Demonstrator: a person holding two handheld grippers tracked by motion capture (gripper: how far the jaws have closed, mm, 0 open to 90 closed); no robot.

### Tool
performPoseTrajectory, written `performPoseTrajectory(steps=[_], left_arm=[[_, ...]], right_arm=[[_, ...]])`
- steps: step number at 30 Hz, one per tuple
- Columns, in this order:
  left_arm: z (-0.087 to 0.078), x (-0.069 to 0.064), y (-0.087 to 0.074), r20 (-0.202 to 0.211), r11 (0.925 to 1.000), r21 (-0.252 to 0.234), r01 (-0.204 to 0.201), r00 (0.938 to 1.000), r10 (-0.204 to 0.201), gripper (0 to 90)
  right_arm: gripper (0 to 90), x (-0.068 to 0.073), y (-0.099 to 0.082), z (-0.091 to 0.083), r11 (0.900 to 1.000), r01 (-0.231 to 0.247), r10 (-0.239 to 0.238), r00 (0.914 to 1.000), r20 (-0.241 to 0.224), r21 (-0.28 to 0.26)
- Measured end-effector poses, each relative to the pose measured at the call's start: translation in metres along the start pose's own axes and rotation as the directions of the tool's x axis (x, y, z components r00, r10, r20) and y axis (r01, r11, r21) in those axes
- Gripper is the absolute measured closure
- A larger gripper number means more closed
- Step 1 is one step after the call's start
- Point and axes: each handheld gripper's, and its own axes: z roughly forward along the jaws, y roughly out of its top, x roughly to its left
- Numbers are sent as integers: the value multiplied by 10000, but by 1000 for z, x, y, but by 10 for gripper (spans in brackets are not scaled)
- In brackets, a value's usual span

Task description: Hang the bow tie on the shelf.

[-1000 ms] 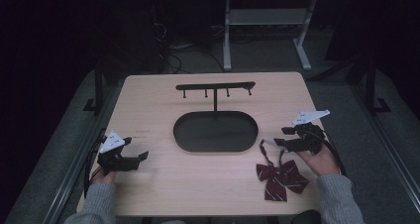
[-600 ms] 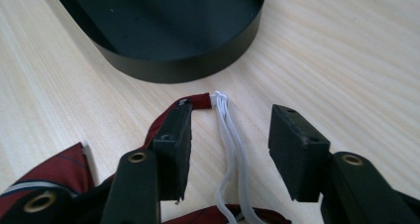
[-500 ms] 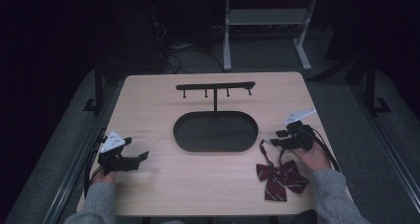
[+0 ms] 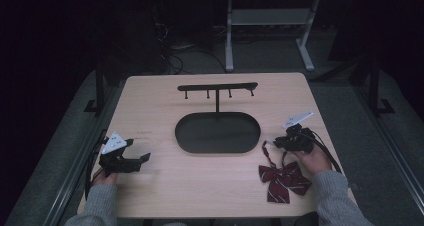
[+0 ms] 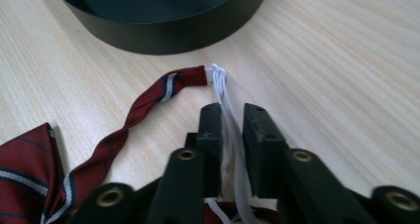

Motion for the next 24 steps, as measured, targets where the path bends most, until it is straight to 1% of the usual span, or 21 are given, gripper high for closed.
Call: performPoseTrajectory(steps=[7, 8, 13, 16, 21, 24], left_arm=[[1, 0, 0, 19, 10000, -26, 14, 10000, -14, 130], [0, 0, 0, 4, 10000, -42, 19, 10000, -19, 130], [0, 0, 0, 5, 10000, -28, 13, 10000, -13, 130], [0, 0, 0, 1, 10000, -39, 11, 10000, -11, 130], [0, 0, 0, -13, 10000, -39, 33, 10000, -33, 130], [0, 0, 0, 4, 10000, -33, 11, 10000, -11, 130]], right_arm=[[819, 1, 0, 2, 9999, 48, -47, 10000, -65, 105], [842, 2, 0, 3, 9998, 149, -148, 9999, -56, 129], [852, 2, -1, 5, 9997, 88, -85, 9999, -136, 226], [869, 2, 0, 5, 9996, 149, -144, 9997, -172, 255], [872, 3, 0, 2, 9998, 134, -132, 9998, -149, 139], [873, 4, 1, -5, 9999, 134, -134, 9999, -68, -89]])
